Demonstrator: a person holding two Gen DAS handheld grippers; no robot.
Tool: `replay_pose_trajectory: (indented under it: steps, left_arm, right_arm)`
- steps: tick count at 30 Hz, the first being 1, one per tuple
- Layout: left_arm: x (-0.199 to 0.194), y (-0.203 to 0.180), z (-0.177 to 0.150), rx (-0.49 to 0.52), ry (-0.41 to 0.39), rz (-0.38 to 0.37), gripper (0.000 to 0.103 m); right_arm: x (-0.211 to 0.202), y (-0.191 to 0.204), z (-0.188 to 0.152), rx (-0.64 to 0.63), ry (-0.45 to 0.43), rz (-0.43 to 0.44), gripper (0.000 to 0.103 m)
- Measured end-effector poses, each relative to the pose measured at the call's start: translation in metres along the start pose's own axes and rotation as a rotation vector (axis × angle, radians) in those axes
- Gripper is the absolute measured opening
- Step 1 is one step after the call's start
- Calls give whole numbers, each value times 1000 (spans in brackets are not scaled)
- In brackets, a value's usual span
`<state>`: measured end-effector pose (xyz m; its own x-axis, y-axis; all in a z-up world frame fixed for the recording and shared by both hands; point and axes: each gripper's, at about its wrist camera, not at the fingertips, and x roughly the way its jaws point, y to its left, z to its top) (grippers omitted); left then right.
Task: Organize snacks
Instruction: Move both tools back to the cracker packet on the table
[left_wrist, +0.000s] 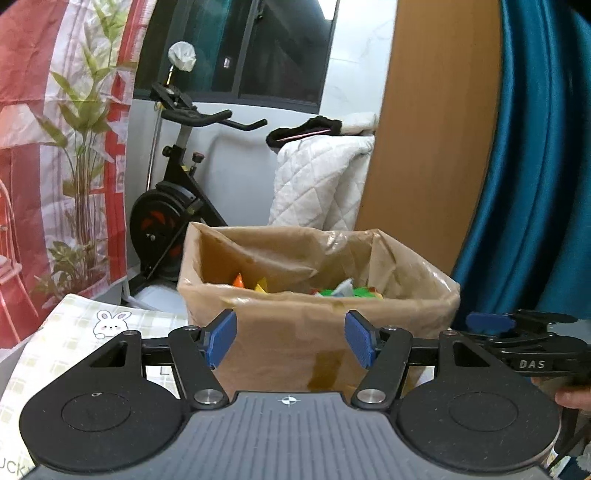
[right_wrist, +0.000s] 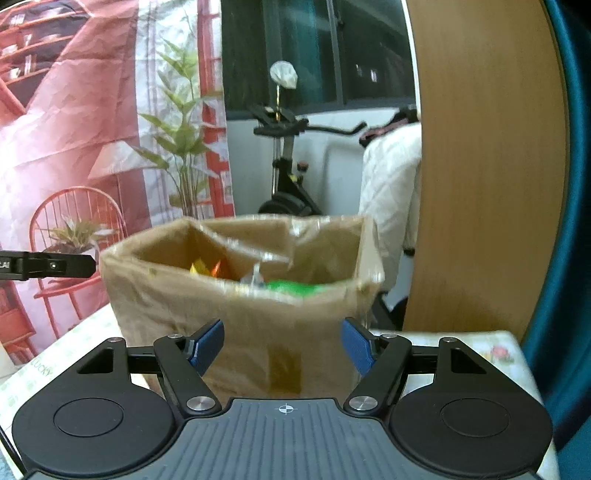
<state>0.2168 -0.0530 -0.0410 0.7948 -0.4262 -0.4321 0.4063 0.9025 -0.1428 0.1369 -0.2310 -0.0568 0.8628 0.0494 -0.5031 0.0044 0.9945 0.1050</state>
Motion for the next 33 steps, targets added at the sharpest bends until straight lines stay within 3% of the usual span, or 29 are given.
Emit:
replay_pose_trajectory:
  steps: [8, 18, 21, 28, 33]
  left_arm:
    - [-3, -8, -21, -61, 6, -28, 66]
    - [9, -18, -36, 8, 129, -78, 66]
    - [7, -18, -42, 21, 127, -84, 66]
    - [11, -14, -71, -108, 97, -68, 66]
    - [17, -21, -71, -114, 106, -75, 65]
  right_arm:
    - [-5, -2, -19, -30, 35, 13, 66]
    - [-10, -20, -51, 110, -12, -54, 66]
    - [-6, -19, -61, 119, 12, -48, 66]
    - [5, -11, -73, -9, 131, 4, 65]
    - [3, -12, -74, -31, 149, 6, 65]
